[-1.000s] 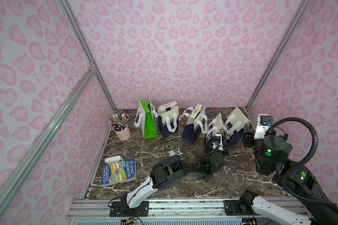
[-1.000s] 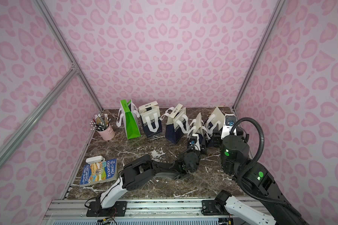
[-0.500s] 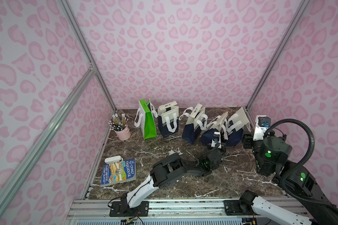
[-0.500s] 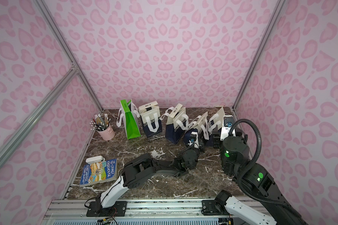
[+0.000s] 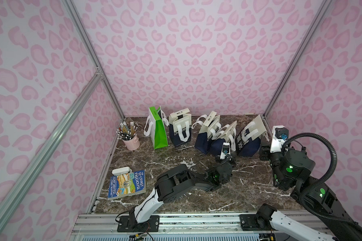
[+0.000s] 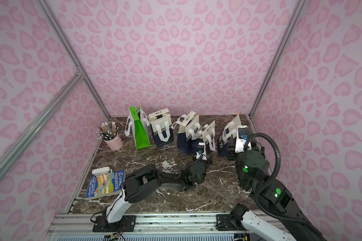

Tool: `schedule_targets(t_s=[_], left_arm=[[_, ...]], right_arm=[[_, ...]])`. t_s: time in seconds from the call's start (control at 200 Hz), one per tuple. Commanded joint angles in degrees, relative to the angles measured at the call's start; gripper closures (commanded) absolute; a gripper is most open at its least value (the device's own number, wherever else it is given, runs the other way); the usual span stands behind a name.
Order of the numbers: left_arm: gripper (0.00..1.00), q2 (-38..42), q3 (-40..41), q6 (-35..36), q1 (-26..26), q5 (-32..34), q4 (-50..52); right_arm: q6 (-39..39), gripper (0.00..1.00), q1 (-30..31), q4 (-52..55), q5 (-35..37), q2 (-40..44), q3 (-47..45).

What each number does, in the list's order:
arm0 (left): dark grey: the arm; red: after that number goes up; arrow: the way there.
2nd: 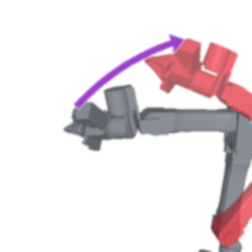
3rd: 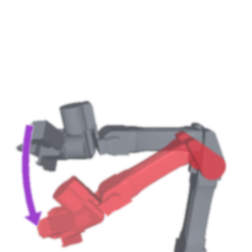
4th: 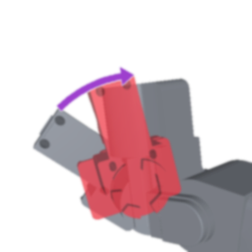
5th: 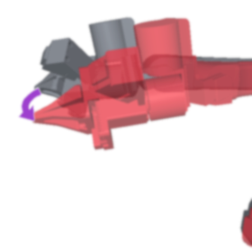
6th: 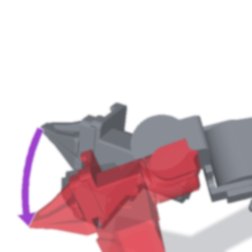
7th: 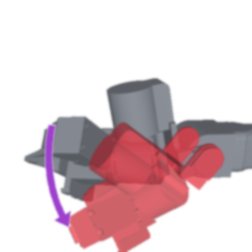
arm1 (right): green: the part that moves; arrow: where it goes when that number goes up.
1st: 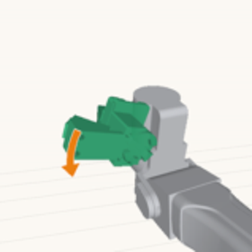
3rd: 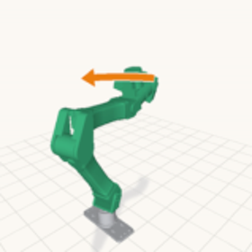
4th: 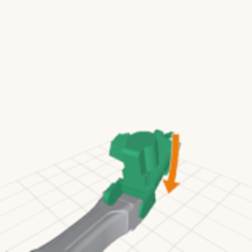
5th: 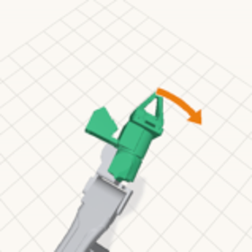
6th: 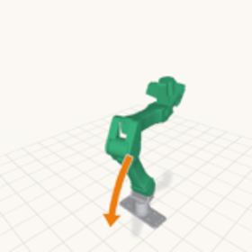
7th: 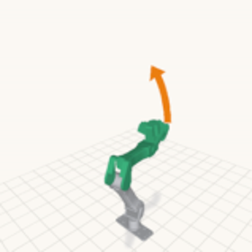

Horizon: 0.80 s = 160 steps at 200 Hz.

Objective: Open the takeout bag
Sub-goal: Move the takeout bag to the center of the board.

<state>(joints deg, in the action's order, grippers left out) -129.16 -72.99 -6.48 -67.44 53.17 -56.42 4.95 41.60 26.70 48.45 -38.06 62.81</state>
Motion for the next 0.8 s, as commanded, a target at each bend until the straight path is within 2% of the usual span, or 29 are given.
schedule_targets(t_s=[0.0, 0.215, 0.455, 0.67, 0.75, 0.795], left_arm=[[0.95, 2.2, 3.1, 0.0, 0.0, -0.4, -2.9], [0.95, 9.8, 13.8, -4.8, -0.6, 1.3, -0.6], [0.95, 16.2, 24.1, -6.4, -4.0, 0.7, -2.1], [0.95, 16.5, 26.4, -8.5, -5.2, -2.1, -4.1], [0.91, 16.1, 26.2, -8.1, -5.3, -3.2, -5.3], [0.84, 15.9, 26.3, -7.3, -5.2, -4.1, -6.9]], right_arm=[[0.2, 0.47, 0.1, -3.3, -0.9, 0.6, -0.7], [1.9, 0.49, 0.1, -4.4, -4.4, 1.2, -3.1], [6.5, 0.34, 0.1, -8.1, -14.7, -1.9, -8.4], [7.5, 0.28, 0.1, -15.2, -18.3, -6.0, -10.9], [7.0, 0.27, 0.1, -16.1, -18.3, -6.7, -10.8], [6.9, 0.27, 0.1, -16.1, -18.0, -6.8, -10.9]])
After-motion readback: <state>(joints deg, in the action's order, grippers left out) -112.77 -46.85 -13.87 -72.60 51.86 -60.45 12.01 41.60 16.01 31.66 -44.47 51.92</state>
